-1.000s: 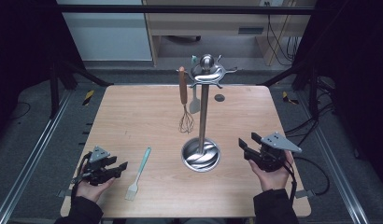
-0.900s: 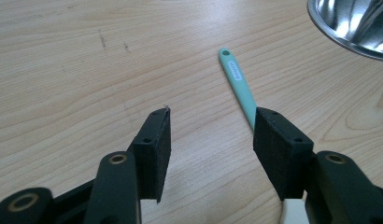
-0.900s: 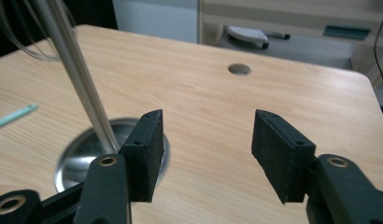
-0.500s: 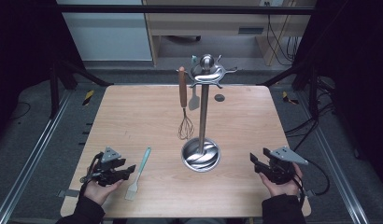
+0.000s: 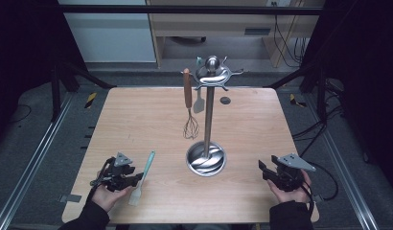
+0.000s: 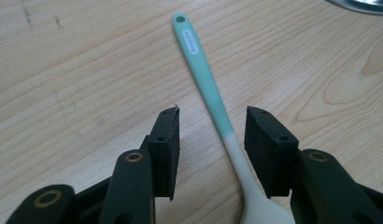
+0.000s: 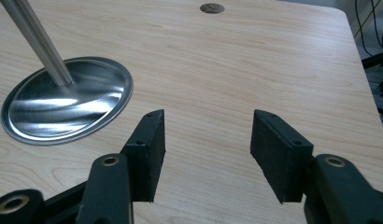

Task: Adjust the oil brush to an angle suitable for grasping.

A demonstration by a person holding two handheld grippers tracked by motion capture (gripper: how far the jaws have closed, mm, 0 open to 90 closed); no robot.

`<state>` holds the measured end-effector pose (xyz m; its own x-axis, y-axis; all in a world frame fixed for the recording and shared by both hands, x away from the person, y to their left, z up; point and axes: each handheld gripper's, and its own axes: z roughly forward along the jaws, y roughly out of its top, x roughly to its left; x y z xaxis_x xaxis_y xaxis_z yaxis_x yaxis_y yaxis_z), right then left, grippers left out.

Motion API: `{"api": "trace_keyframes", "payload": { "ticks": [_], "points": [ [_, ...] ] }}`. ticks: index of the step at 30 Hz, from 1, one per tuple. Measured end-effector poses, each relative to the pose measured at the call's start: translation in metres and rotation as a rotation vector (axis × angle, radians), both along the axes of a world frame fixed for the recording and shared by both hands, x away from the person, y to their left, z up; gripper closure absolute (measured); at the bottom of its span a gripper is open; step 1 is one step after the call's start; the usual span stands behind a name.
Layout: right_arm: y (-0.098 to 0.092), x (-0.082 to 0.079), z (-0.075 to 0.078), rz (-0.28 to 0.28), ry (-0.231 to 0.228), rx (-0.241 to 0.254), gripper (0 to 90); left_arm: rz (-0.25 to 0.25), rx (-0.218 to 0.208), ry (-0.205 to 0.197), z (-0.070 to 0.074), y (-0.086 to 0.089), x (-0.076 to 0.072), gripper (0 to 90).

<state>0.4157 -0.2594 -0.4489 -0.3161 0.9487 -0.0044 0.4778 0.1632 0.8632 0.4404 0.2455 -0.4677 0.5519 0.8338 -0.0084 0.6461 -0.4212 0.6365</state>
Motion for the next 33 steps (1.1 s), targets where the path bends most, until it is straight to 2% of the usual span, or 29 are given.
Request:
{"api": "trace_keyframes", "payload": {
  "ticks": [6, 15, 20, 23, 33],
  "points": [
    [0.002, 0.002, -0.002, 0.019, -0.003, 0.006, 46.0, 0.000, 0.020, 0.023, -0.003, -0.004, 0.002, 58.9],
    [0.001, 0.003, -0.003, 0.006, 0.005, -0.002, 46.2, -0.018, 0.051, 0.058, -0.007, -0.008, 0.003, 63.4],
    [0.003, 0.005, -0.004, 0.017, 0.043, -0.002, 50.9, -0.021, 0.065, 0.066, -0.009, -0.012, 0.004, 65.8],
    [0.003, 0.006, -0.004, 0.025, 0.035, 0.002, 52.5, -0.024, 0.078, 0.070, -0.010, -0.016, 0.005, 66.6],
    [0.004, 0.005, -0.005, 0.034, 0.059, 0.032, 59.1, -0.007, 0.101, 0.070, -0.013, -0.023, 0.007, 70.5]
  ]
}}
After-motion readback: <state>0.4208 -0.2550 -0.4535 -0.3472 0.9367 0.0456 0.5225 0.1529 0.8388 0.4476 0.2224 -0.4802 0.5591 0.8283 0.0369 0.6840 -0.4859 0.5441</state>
